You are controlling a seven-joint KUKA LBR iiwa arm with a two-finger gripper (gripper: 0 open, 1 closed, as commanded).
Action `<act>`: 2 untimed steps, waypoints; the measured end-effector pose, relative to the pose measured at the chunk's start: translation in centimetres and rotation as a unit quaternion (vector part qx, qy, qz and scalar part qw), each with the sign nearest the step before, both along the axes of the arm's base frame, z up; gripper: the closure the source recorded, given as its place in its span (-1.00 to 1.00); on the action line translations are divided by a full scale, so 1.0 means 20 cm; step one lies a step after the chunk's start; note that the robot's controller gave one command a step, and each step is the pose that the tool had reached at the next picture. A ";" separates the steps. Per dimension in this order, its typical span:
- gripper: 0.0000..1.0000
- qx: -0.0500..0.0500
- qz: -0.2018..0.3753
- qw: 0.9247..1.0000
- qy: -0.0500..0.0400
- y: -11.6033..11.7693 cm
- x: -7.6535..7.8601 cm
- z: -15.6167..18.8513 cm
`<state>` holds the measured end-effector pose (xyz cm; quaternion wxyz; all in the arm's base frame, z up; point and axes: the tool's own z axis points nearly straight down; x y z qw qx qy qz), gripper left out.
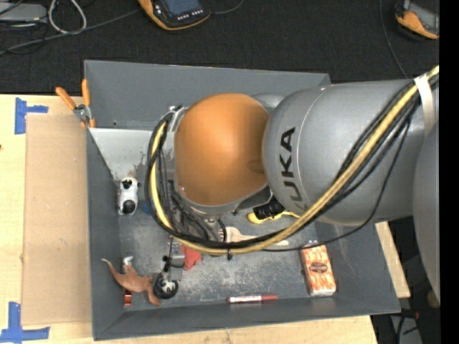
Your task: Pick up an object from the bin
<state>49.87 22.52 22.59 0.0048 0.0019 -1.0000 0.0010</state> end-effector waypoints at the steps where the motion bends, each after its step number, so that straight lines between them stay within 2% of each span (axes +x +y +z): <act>1: -1.00 0.001 -0.003 1.000 -0.004 -0.01 0.01 0.02; 2: -1.00 0.001 -0.090 0.996 -0.005 0.02 -0.01 -0.41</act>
Offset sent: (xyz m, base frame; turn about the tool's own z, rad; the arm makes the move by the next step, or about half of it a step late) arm -0.0053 0.0105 -0.1559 0.3252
